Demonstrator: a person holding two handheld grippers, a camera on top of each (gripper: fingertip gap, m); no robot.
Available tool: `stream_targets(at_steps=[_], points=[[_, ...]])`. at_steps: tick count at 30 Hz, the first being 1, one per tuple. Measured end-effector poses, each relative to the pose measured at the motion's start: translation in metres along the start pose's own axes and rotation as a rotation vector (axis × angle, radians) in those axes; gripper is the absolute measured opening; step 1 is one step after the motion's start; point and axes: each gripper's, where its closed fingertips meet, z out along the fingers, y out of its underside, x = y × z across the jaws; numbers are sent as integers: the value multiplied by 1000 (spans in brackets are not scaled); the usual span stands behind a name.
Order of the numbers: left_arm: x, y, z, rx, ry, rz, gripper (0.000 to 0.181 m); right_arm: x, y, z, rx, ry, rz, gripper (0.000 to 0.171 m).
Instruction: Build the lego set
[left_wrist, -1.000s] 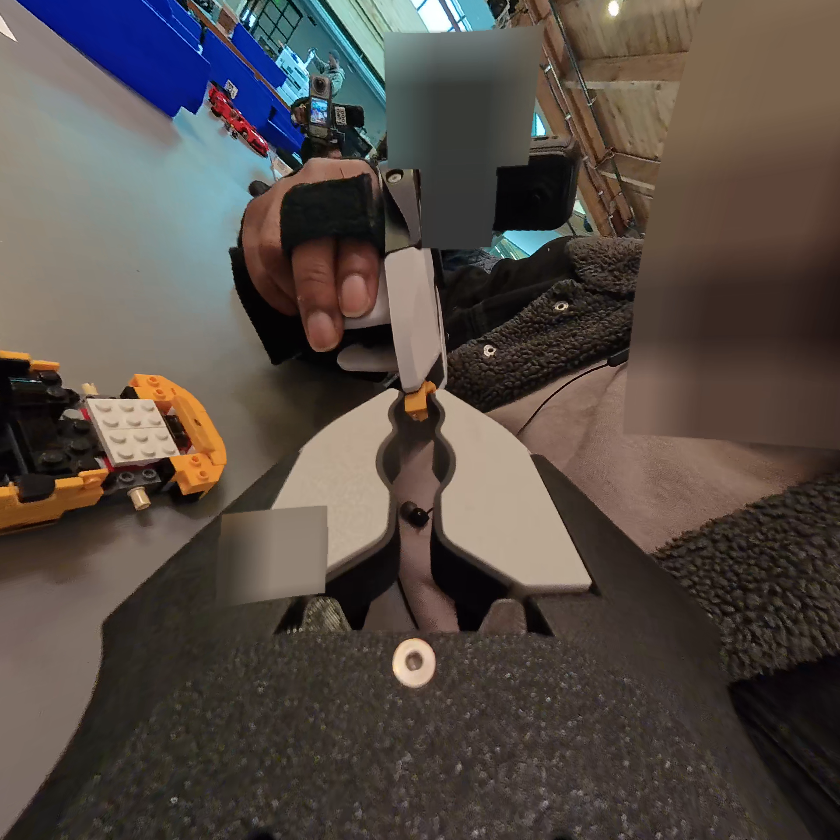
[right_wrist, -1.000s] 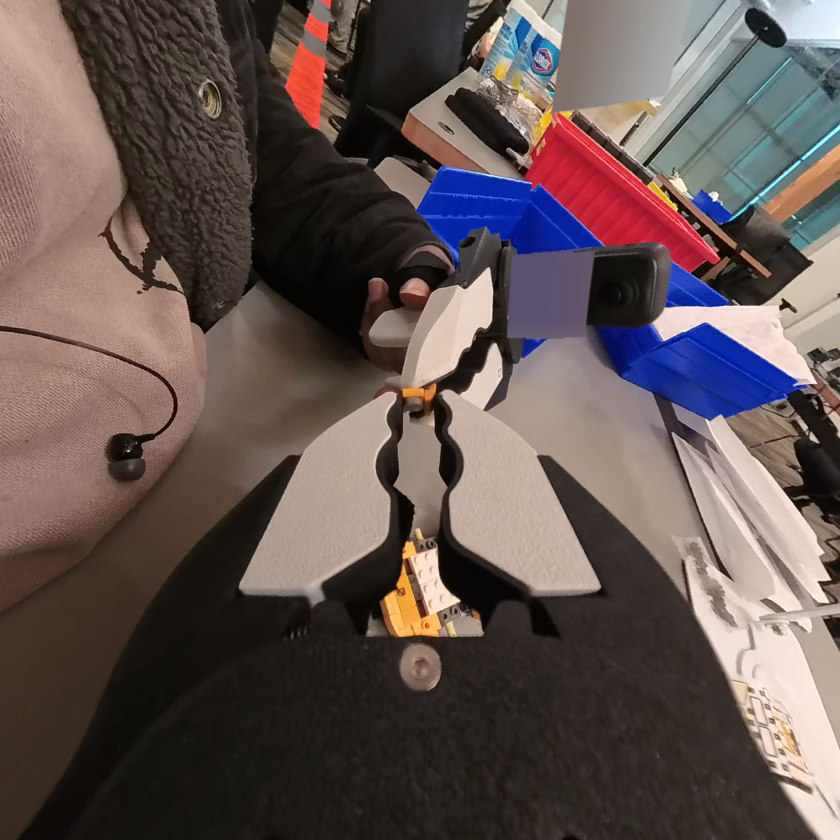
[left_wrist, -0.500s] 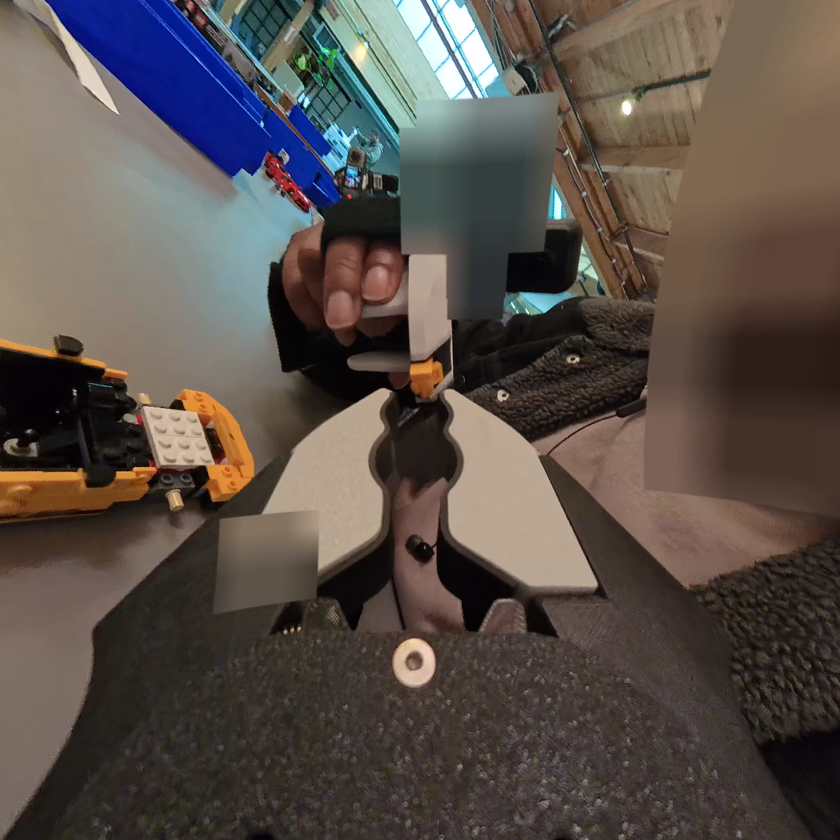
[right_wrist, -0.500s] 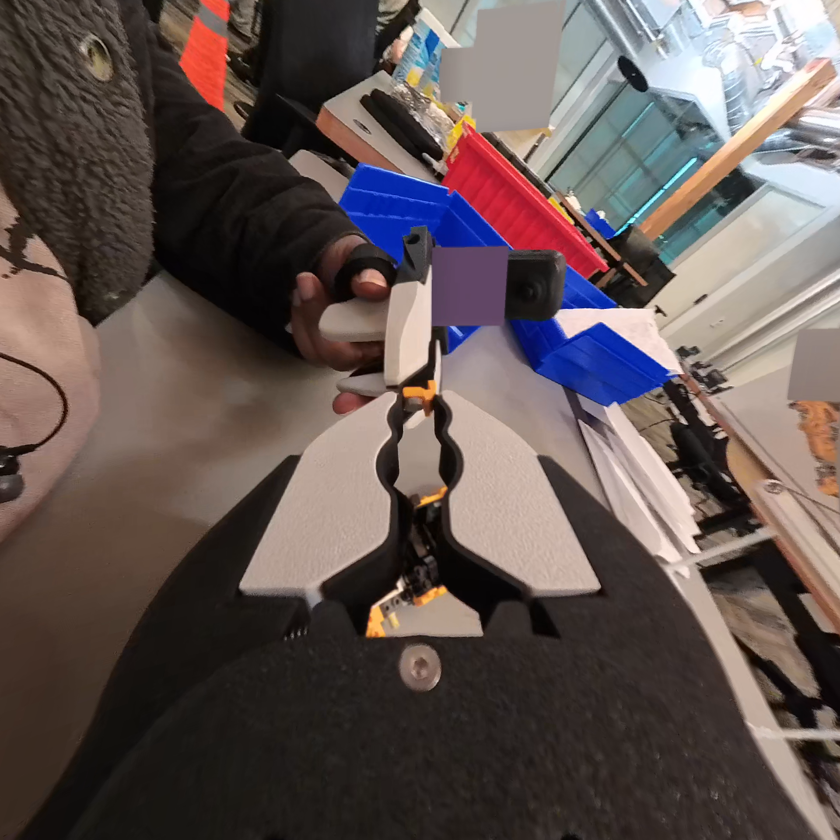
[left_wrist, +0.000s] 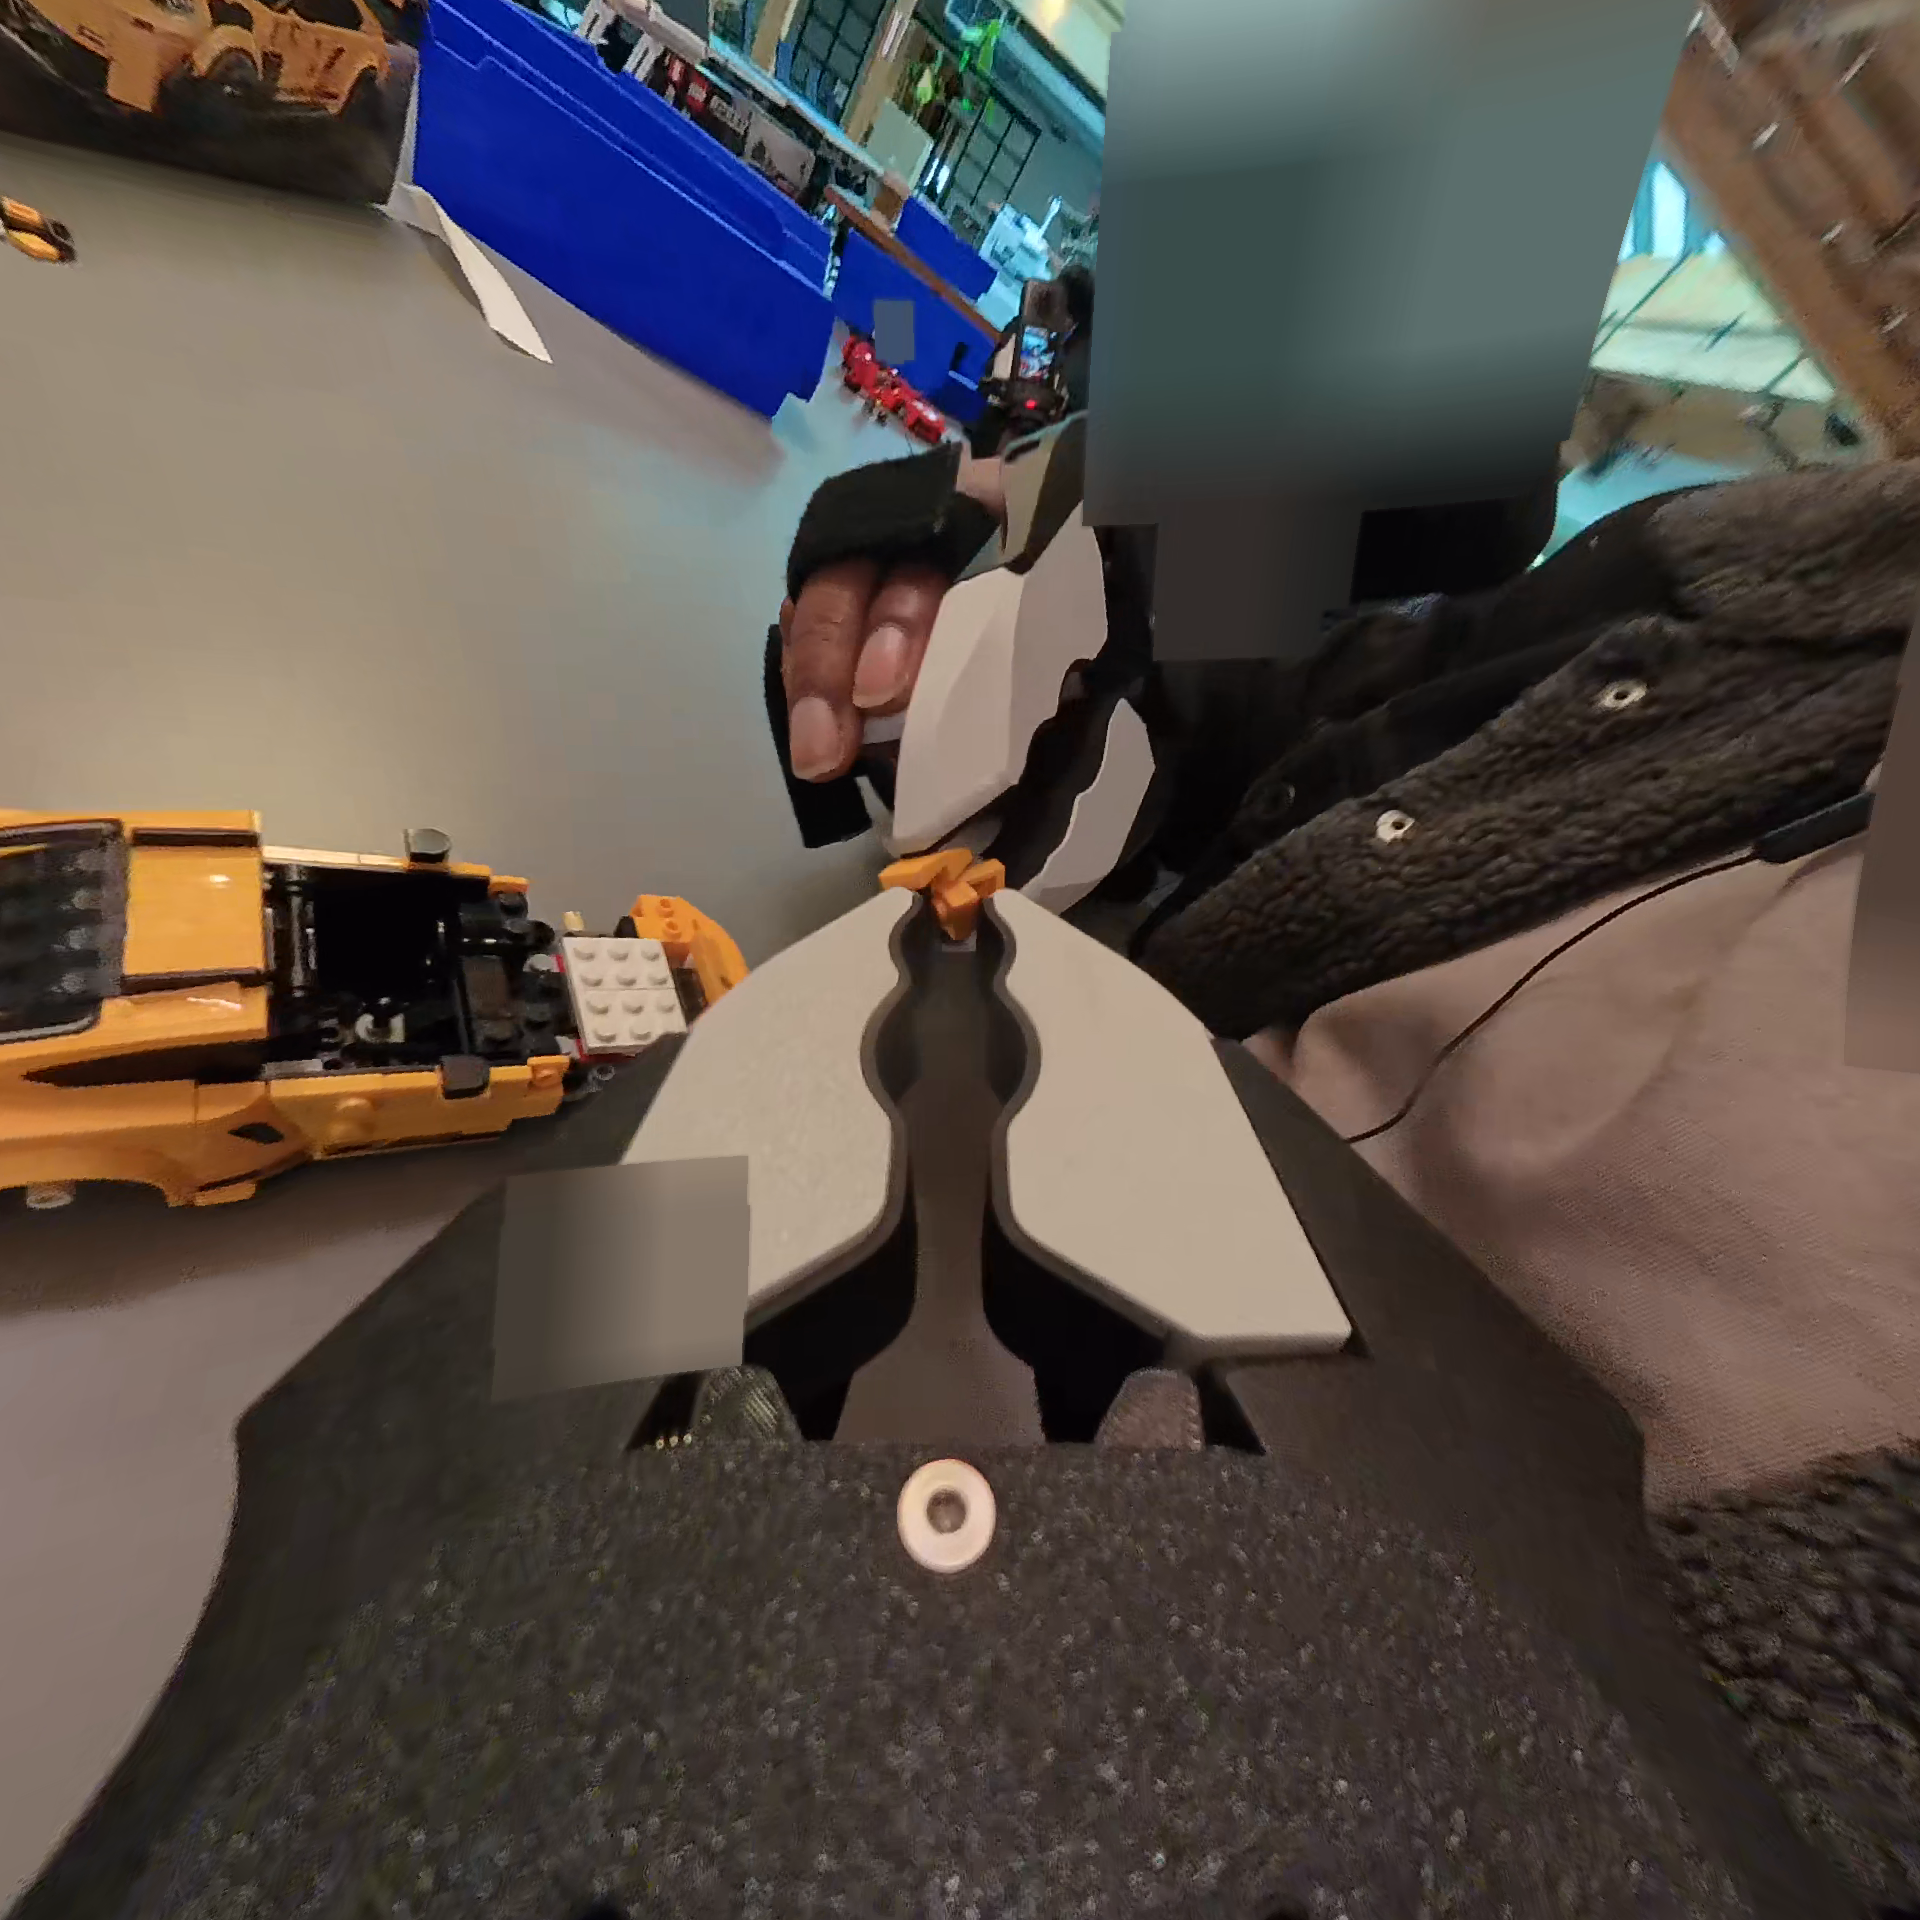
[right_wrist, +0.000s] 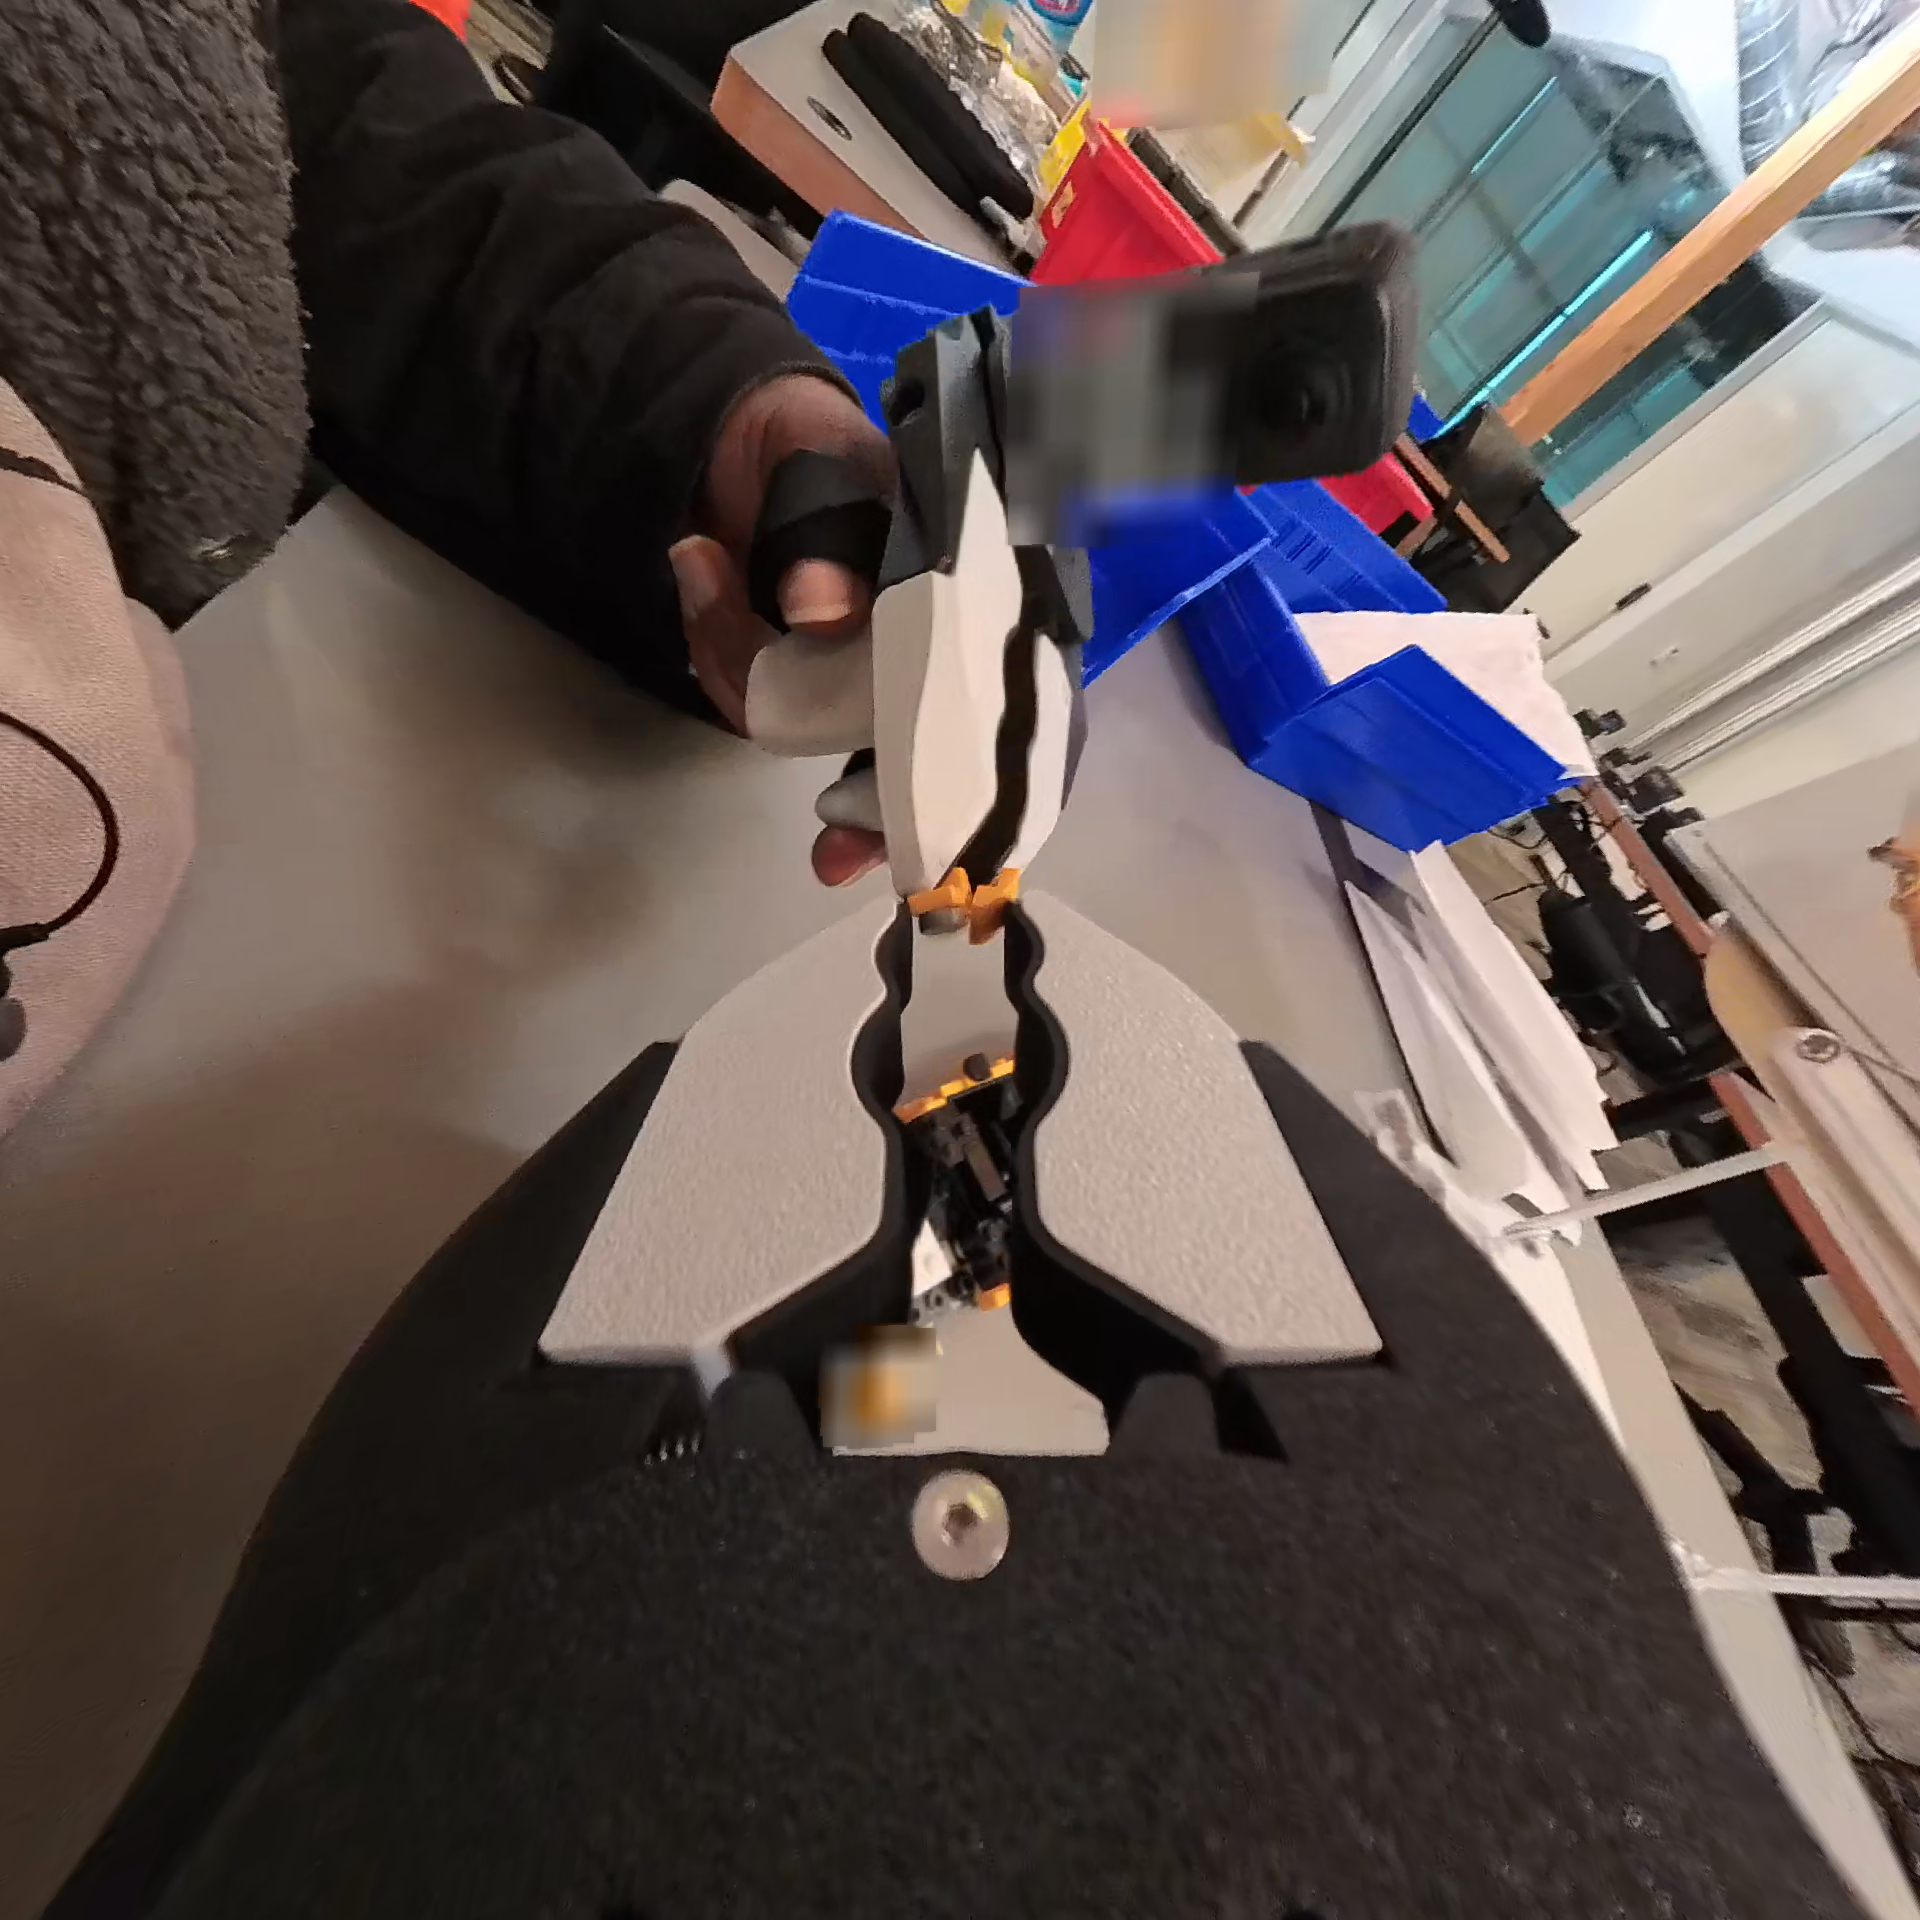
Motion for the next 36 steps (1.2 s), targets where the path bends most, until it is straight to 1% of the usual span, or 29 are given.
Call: stream_targets(at_steps=[6,8,10,12,14,18,21,26,31,36], points=[[-1,10,4,-92,-89,173,7,-11,2,-3,-8,-87,19,18],[0,15,6,-130,-106,219,7,-17,1,-6,9,-136,59,19],[-2,21,8,-179,-138,269,8,-26,-5,-10,48,-217,133,13],[5,26,12,-211,-123,299,8,-32,-2,-8,24,-249,184,16],[6,32,15,-253,-145,341,8,-38,-1,-10,16,-277,220,15],[8,42,21,-298,-160,362,8,-48,1,-14,-4,-307,278,13],[8,53,24,-359,-165,370,8,-54,5,-15,-27,-302,282,5],[10,81,29,-498,-151,395,8,-68,12,-21,-85,-324,291,4],[11,107,28,-677,-116,387,8,-89,35,-23,-225,-388,279,4],[12,116,30,-809,-73,365,8,-104,43,-22,-281,-465,282,4]])
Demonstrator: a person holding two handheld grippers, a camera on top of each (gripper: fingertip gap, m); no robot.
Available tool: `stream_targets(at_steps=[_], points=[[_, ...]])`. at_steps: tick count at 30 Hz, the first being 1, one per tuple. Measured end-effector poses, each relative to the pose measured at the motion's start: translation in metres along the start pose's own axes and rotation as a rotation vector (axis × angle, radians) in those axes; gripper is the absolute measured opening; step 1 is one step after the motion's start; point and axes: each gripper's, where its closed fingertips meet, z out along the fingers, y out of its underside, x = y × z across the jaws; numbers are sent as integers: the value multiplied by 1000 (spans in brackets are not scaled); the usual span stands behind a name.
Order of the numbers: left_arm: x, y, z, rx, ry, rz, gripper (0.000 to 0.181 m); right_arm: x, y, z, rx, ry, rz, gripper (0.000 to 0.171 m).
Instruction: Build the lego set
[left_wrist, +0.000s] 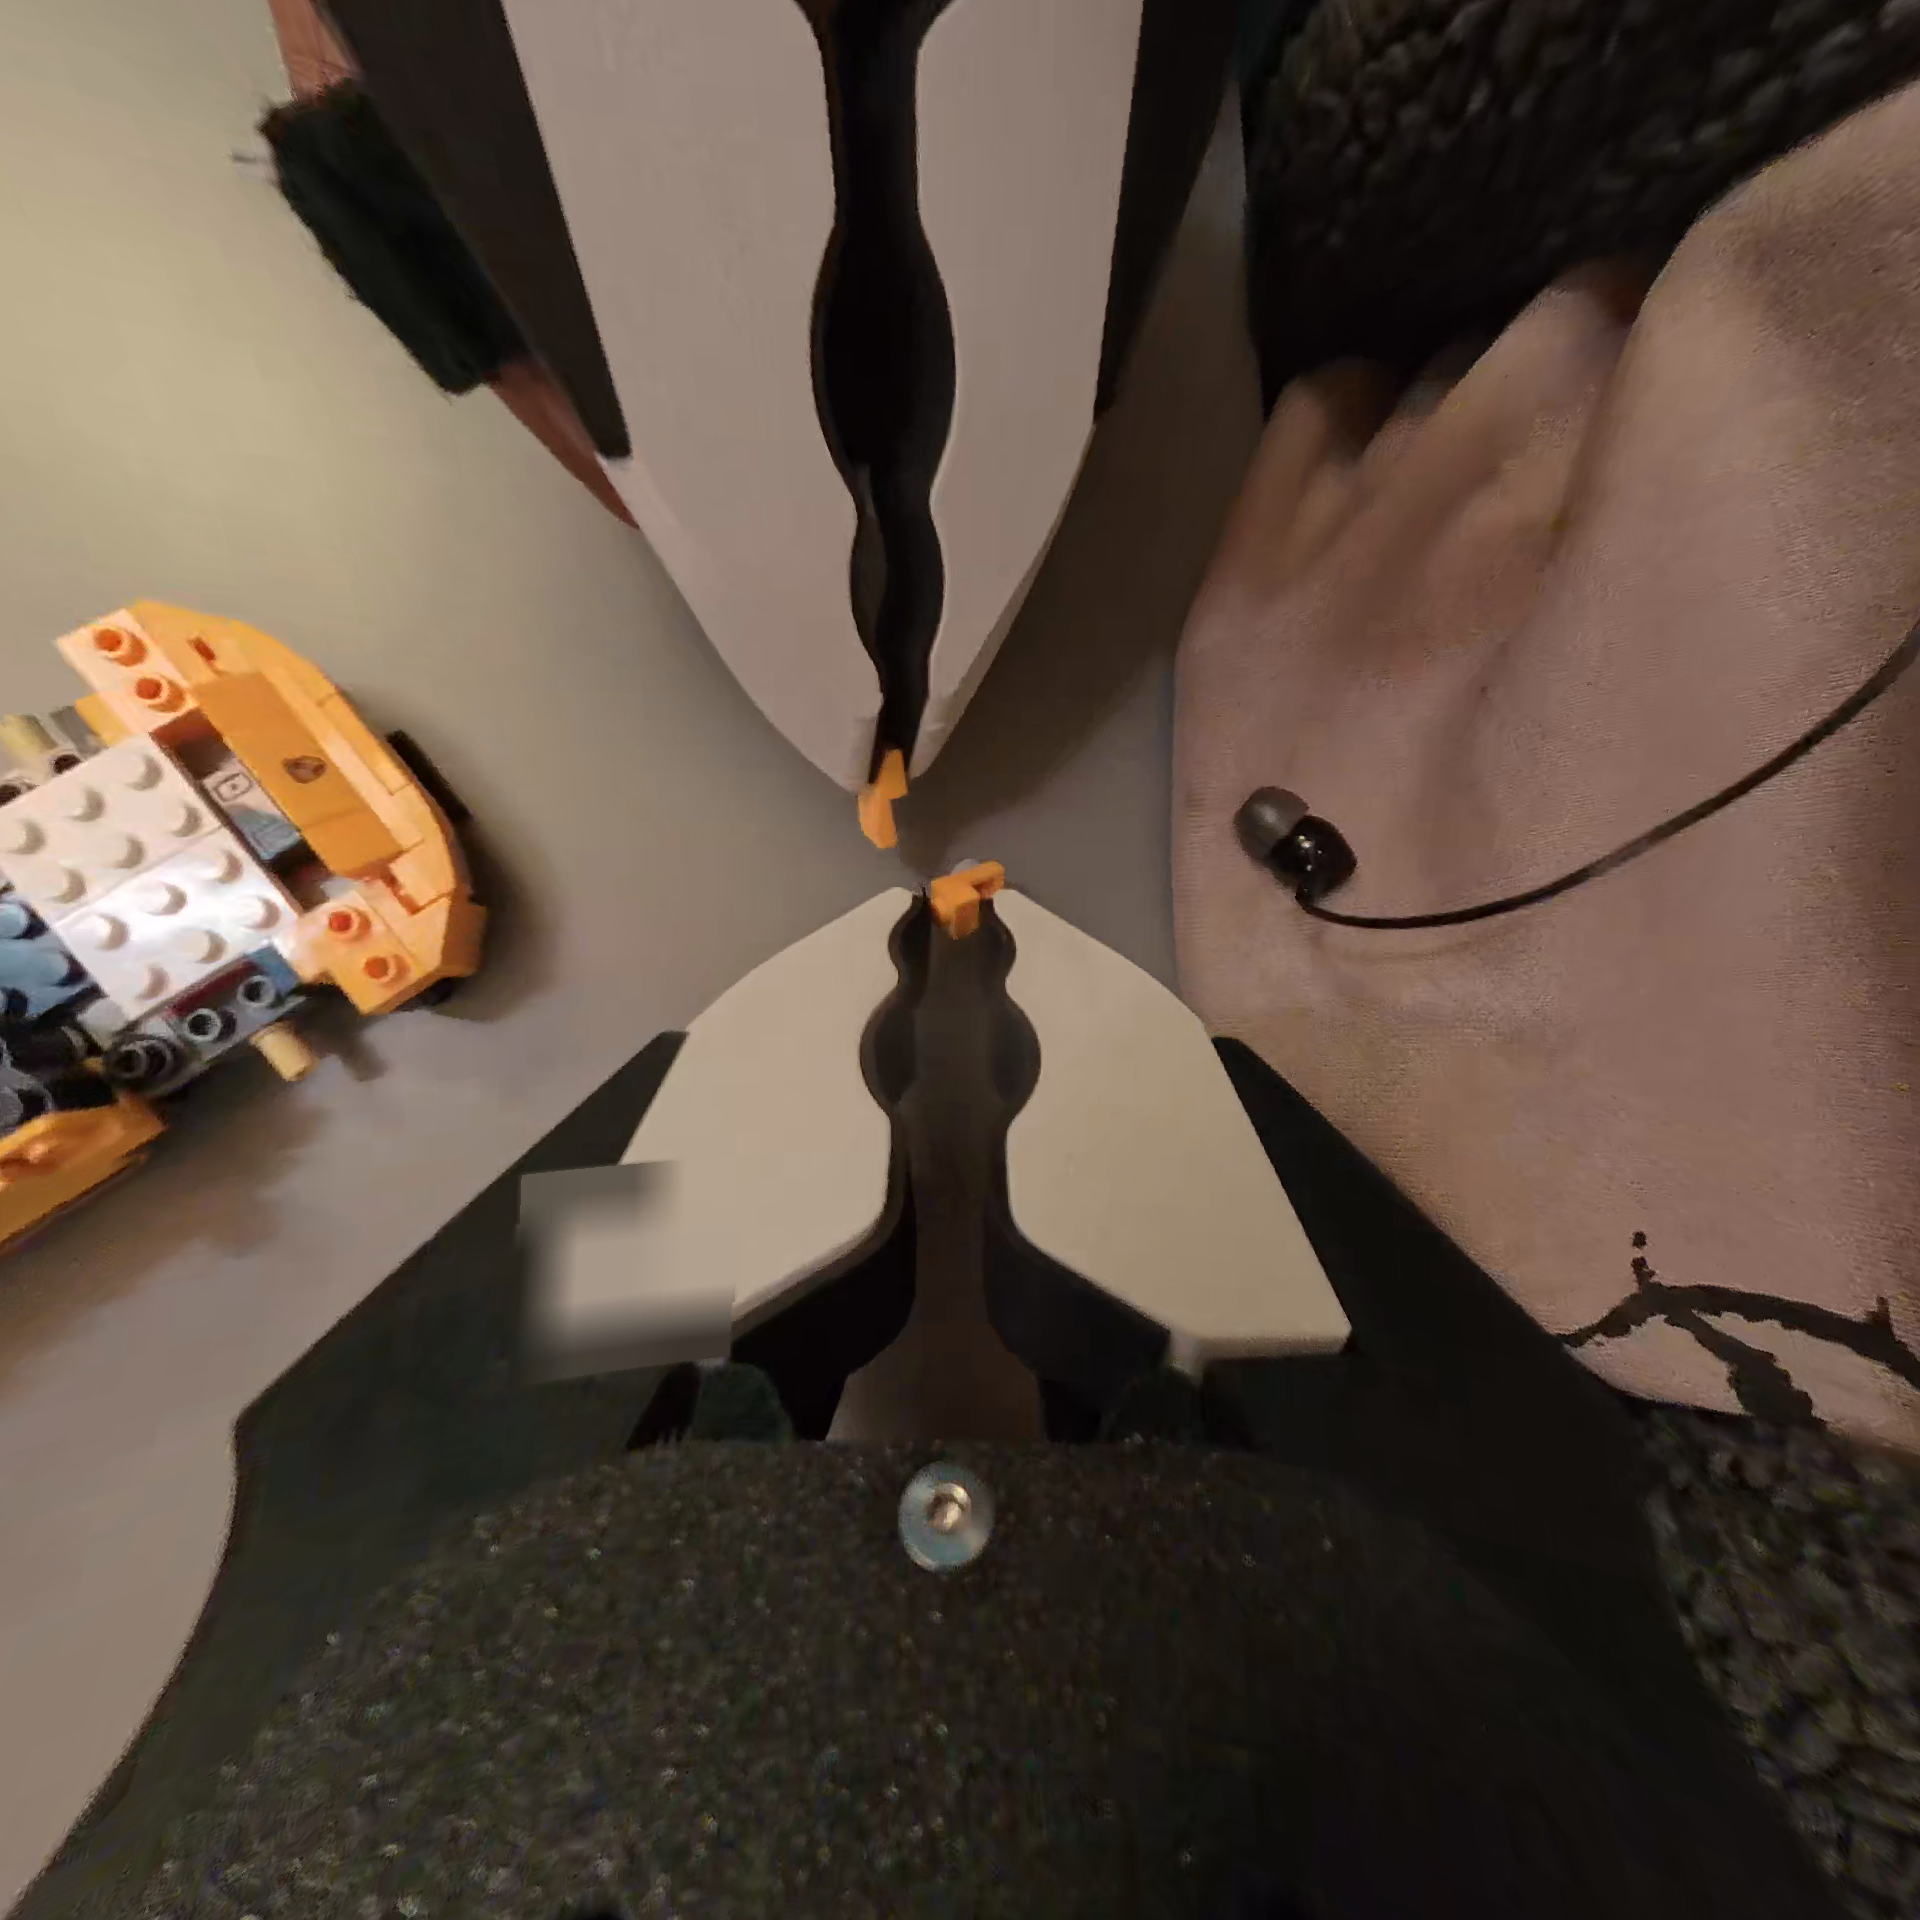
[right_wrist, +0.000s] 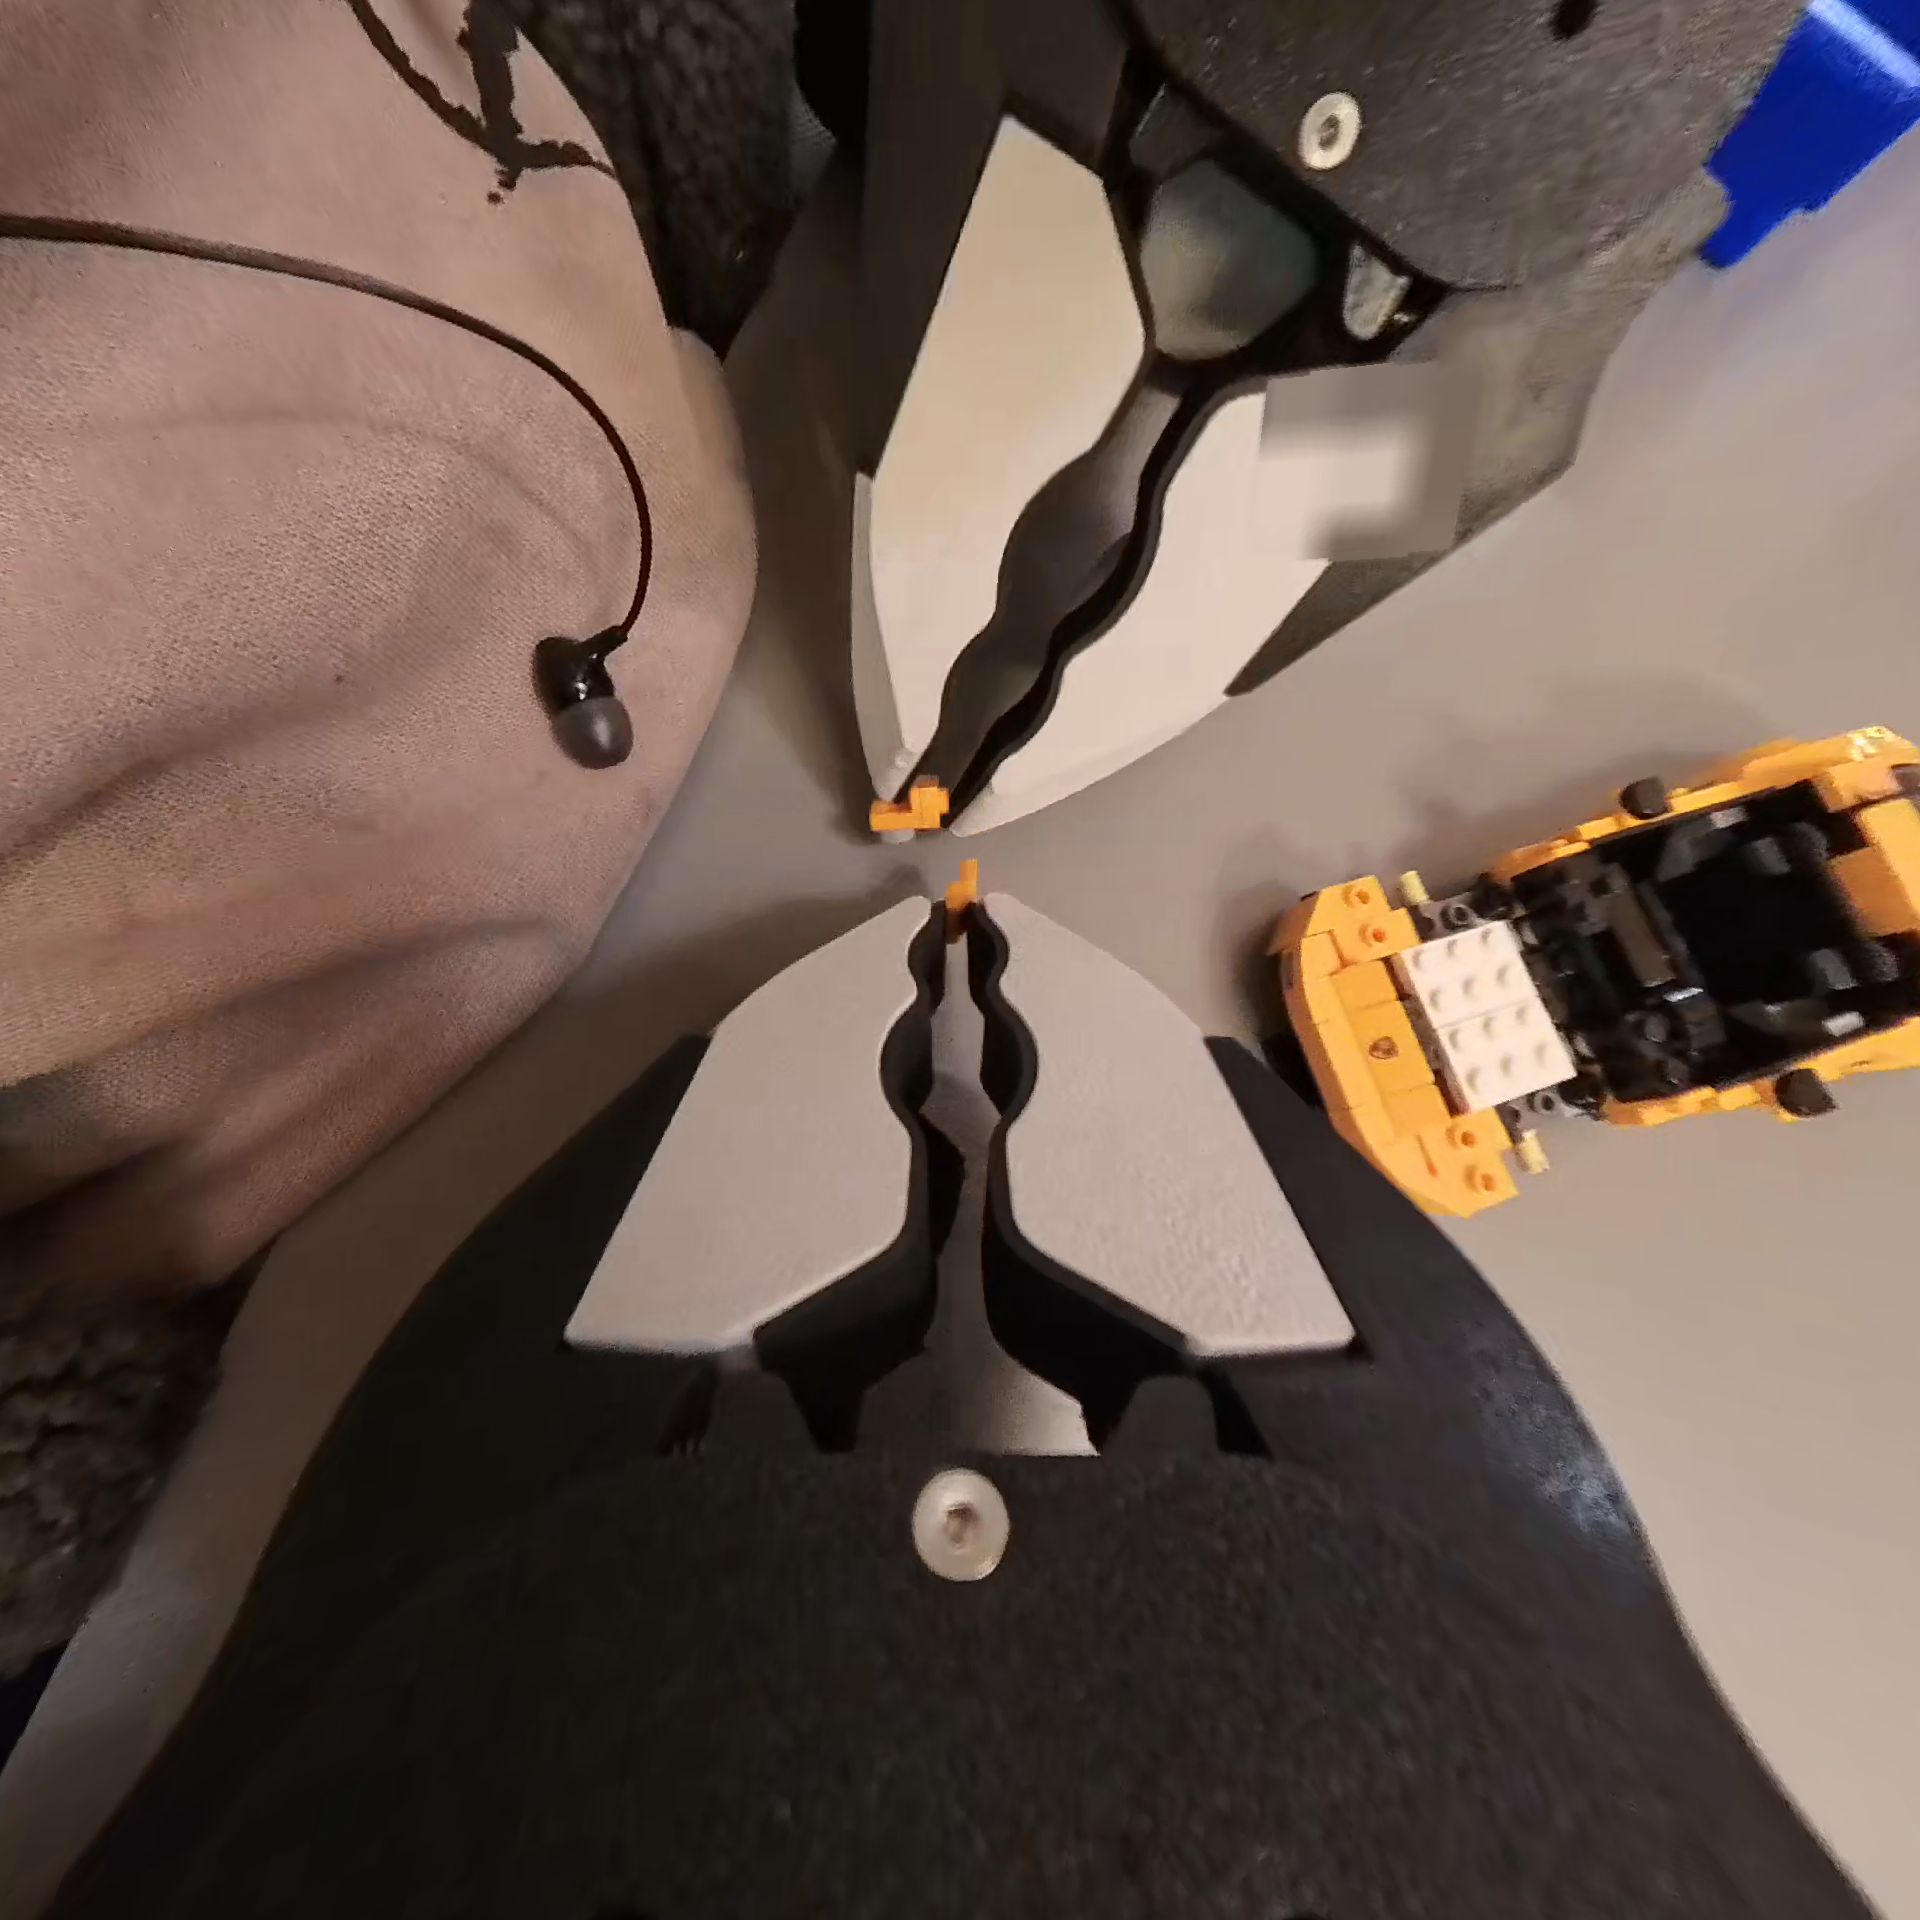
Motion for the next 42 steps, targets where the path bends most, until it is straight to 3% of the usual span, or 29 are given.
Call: stream_targets(at_steps=[11,27,42], points=[[-10,-4,0,48,-42,-24,17,1,10,1,-22,-50,43,3],[-10,0,3,81,-104,-93,2,-10,8,7,-67,-80,70,3],[-9,-6,6,137,-150,-94,32,6,10,6,-65,-52,264,3]])
